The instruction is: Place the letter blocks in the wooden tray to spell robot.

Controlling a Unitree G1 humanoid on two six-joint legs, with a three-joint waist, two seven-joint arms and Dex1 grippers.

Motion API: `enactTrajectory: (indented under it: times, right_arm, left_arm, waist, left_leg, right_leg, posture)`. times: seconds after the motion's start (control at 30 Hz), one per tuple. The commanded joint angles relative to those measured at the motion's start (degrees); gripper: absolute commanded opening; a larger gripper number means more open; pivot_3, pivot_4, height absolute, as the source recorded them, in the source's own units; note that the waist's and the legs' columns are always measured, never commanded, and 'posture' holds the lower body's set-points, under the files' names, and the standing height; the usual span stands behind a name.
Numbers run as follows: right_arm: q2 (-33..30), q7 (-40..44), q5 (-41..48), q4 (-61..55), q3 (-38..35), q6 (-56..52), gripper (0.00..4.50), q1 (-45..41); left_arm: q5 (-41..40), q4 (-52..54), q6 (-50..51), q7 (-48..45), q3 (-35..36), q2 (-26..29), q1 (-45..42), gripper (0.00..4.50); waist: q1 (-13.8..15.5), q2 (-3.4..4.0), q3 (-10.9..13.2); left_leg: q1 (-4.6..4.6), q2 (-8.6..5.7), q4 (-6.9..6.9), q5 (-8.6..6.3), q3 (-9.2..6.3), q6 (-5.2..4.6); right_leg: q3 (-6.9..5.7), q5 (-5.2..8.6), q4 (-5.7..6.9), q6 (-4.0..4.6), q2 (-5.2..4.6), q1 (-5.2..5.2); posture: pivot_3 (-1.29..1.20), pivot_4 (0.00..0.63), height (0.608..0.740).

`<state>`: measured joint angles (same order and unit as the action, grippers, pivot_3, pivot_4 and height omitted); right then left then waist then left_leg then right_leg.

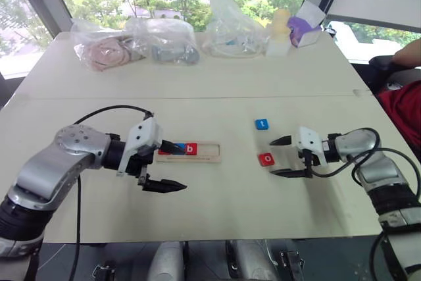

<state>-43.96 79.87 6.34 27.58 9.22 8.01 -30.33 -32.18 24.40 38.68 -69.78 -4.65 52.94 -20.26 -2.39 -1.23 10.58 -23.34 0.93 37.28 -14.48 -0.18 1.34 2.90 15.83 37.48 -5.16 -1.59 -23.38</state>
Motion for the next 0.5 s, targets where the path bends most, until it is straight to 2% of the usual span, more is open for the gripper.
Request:
enactTrajectory:
  times: [0.03, 0.07, 0.13, 0.27, 0.4, 0.5]
  right_arm:
    - [1.0, 2.5, -1.2, 3.9, 1.5, 4.5, 4.48, -1.6]
    - [1.4, 3.0, -1.3, 4.6, 1.8, 5.3, 3.96, -1.8]
    - [1.9, 4.0, -1.2, 5.8, 2.0, 6.5, 3.23, -2.1]
    - [2.8, 4.9, -0.6, 5.6, 1.5, 5.8, 1.13, -2.6]
    - [3.7, 4.1, 2.3, 0.8, 0.0, -3.3, 1.1, -4.1]
    - [4.2, 3.7, 5.4, -7.1, -0.3, -14.6, 1.1, -4.6]
  left_arm:
    - [-0.7, 2.0, -0.1, 1.0, 2.2, 0.8, 0.5, 4.5]
    - [-0.5, 2.0, -0.2, 1.2, 2.3, 0.9, 0.8, 4.5]
    - [0.0, 1.7, -0.5, 1.6, 2.5, 1.2, 1.3, 4.5]
    - [0.5, 0.7, -1.3, 1.7, 3.0, 1.7, 2.0, 4.5]
    - [2.1, -1.9, -3.1, 1.5, 3.2, 2.6, 2.9, 4.5]
    - [3.1, -4.3, -4.4, 1.3, 4.0, 3.4, 3.3, 4.5]
  waist:
    - [0.0, 0.0, 0.0]
    - [0.0, -0.01, 0.0]
    - [-0.1, -0.02, 0.0]
    - [-0.2, -0.01, 0.0]
    - [-0.2, 0.0, 0.0]
    - [-0.1, 0.07, 0.0]
  left_leg:
    - [0.01, 0.0, 0.01, 0.0, -0.01, 0.0]
    - [0.03, 0.0, 0.01, 0.0, -0.01, 0.0]
    - [0.08, 0.0, 0.01, 0.0, -0.03, 0.01]
    - [0.33, 0.02, 0.0, 0.01, 0.02, 0.01]
    - [0.75, 0.03, -0.07, 0.01, 0.06, 0.03]
    - [0.82, 0.04, -0.12, 0.01, 0.07, 0.02]
  right_leg:
    - [0.0, 0.0, 0.01, 0.0, 0.0, 0.01]
    - [0.0, 0.0, 0.02, 0.0, -0.01, 0.03]
    - [-0.01, 0.0, 0.03, 0.01, 0.0, 0.08]
    - [0.01, -0.01, 0.06, 0.03, 0.0, 0.28]
    - [0.04, 0.04, 0.08, 0.14, -0.01, 0.63]
    - [0.05, 0.08, 0.08, 0.22, -0.03, 0.67]
  posture:
    - [0.0, 0.15, 0.735]
    - [0.0, 0.15, 0.735]
    - [0.0, 0.15, 0.735]
    - [0.0, 0.15, 0.735]
    - [0.0, 0.15, 0.735]
    - [0.0, 0.15, 0.735]
